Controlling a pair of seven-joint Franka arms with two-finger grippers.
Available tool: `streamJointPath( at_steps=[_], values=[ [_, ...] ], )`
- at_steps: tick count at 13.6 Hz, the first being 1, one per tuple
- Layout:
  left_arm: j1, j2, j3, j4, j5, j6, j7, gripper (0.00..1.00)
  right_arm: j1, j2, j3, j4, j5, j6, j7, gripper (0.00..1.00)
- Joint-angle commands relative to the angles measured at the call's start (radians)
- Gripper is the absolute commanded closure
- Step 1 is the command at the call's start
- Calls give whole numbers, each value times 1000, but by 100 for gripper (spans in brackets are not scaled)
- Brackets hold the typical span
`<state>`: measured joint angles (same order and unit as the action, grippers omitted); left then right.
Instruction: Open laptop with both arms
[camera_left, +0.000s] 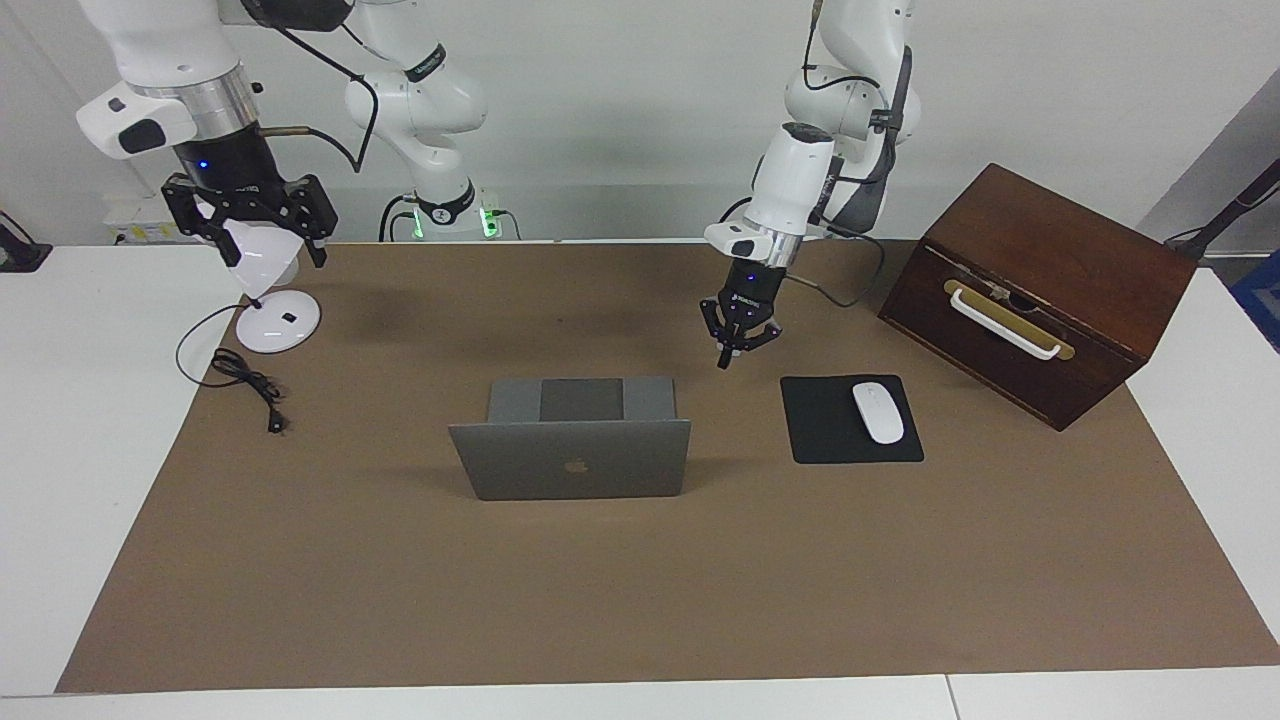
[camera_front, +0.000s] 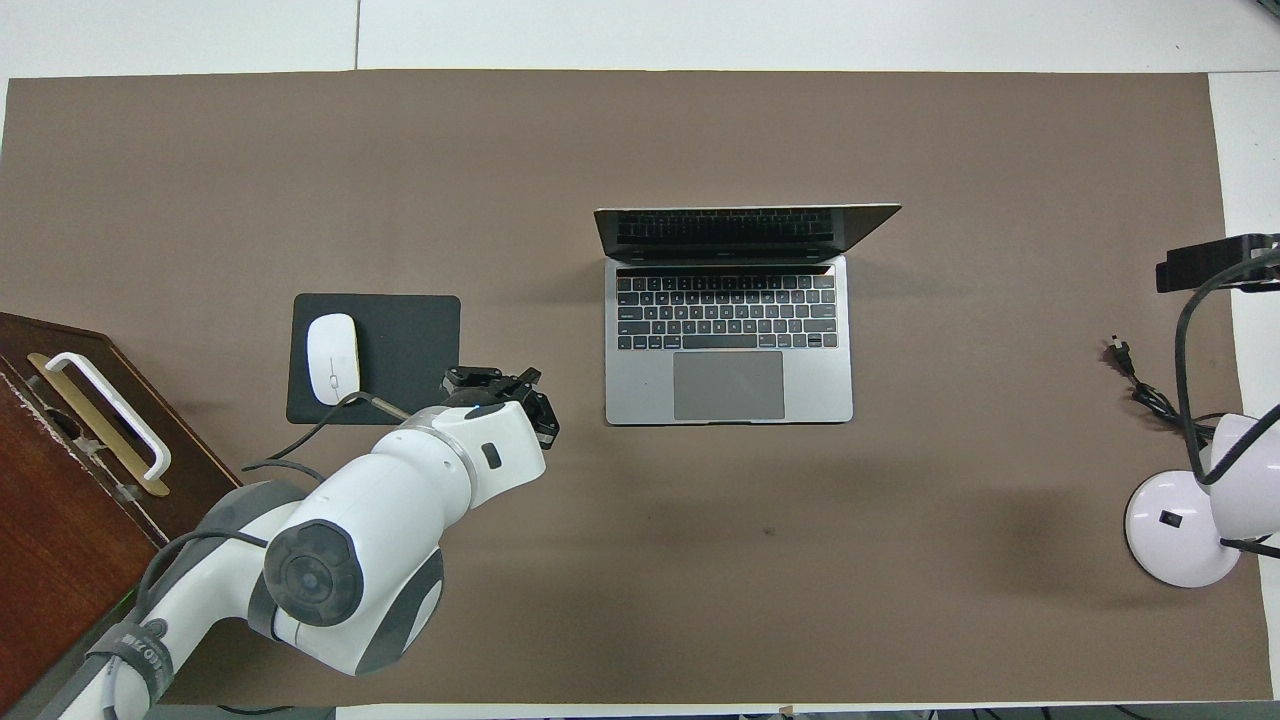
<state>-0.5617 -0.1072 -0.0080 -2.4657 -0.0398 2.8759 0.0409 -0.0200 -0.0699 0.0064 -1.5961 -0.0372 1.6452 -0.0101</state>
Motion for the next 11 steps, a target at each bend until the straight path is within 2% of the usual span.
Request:
streamJointPath(
  at_steps=[1, 5, 8, 11],
  values=[
    [35, -87, -3, 74, -3, -234, 2, 100, -6, 16, 6, 39, -3, -28, -25, 0],
    [98, -140, -4, 188, -3, -482, 2, 100, -1, 27, 4, 76, 3, -76, -27, 0],
    [141, -170, -4, 217, -3, -565, -6, 100, -14, 30, 3, 71, 25, -85, -25, 0],
    [190, -170, -4, 283, -3, -679, -9, 100, -11, 25, -2, 67, 25, -87, -25, 0]
  ],
)
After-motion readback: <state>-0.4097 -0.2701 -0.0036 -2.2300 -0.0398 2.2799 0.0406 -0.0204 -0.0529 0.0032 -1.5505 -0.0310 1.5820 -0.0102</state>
